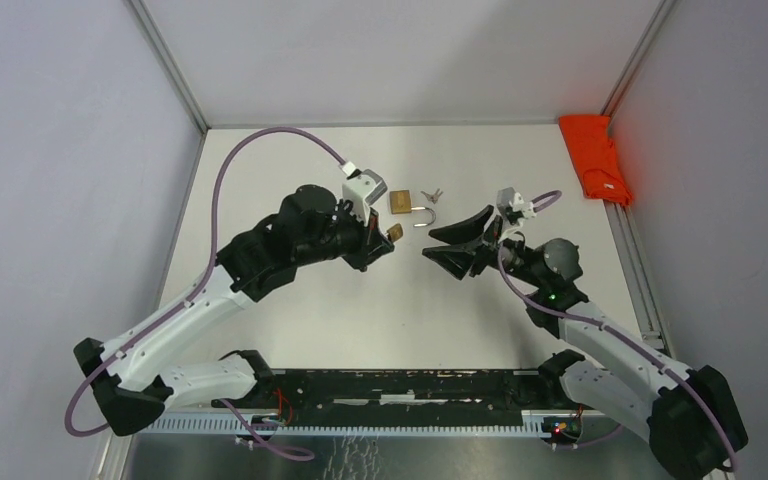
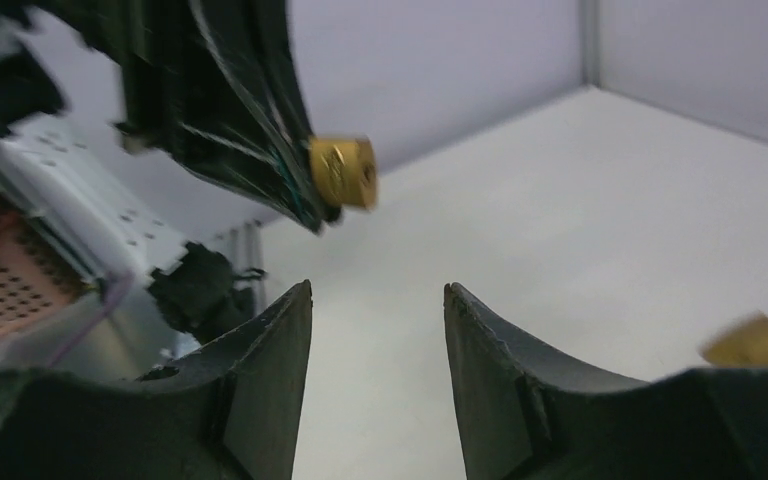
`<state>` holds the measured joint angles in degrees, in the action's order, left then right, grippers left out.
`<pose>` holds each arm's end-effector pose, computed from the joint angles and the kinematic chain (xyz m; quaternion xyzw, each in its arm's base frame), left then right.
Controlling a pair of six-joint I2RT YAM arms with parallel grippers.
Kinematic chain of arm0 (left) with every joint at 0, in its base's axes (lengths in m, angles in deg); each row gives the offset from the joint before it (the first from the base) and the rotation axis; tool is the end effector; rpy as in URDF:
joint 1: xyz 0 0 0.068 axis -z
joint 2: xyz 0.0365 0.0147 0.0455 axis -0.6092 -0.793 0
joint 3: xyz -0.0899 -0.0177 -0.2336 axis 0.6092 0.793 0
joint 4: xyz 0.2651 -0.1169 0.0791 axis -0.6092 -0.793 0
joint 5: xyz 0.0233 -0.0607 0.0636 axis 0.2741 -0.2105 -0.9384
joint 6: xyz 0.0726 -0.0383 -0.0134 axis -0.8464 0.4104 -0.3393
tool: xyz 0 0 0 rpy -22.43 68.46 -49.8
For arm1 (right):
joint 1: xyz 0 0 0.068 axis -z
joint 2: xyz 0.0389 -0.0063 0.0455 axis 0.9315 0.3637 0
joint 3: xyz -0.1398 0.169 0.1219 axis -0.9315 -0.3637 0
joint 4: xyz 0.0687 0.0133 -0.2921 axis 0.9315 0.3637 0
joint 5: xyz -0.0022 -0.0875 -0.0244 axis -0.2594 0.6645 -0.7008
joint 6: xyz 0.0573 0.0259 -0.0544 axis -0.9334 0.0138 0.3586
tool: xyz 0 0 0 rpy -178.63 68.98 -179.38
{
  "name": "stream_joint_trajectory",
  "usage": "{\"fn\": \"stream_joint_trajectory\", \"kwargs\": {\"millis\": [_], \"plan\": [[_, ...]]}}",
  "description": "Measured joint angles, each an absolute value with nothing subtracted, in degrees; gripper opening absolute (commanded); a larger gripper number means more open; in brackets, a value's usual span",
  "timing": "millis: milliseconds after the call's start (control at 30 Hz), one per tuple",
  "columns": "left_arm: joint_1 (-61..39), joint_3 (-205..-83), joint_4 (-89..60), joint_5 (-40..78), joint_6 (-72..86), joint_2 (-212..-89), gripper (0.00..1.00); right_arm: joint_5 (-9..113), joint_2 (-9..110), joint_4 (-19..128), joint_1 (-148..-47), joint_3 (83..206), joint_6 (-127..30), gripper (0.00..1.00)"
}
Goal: Unlock with the key
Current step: Pick up the lock from the center of the board.
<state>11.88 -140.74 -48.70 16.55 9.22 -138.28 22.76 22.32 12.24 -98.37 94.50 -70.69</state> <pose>0.2021 -0.2468 0.3550 0.2838 0.7986 -0.3125 0.4291 0.2244 0.1785 0.2608 -0.2556 0.5790 0.5361 0.5586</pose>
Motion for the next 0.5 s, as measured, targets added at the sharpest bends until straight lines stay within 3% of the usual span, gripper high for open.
{"fn": "stream_joint_trajectory", "kwargs": {"millis": [233,500], "plan": [[11.7,-137.2,-46.3,27.8,6.4,-136.3,0.02,15.2,30.7,-14.2,-97.6,93.8,-85.9,0.57],[11.7,-136.2,-45.1,32.7,5.7,-134.4,0.02,12.2,37.8,-25.4,-97.6,94.5,-94.3,0.56]]}}
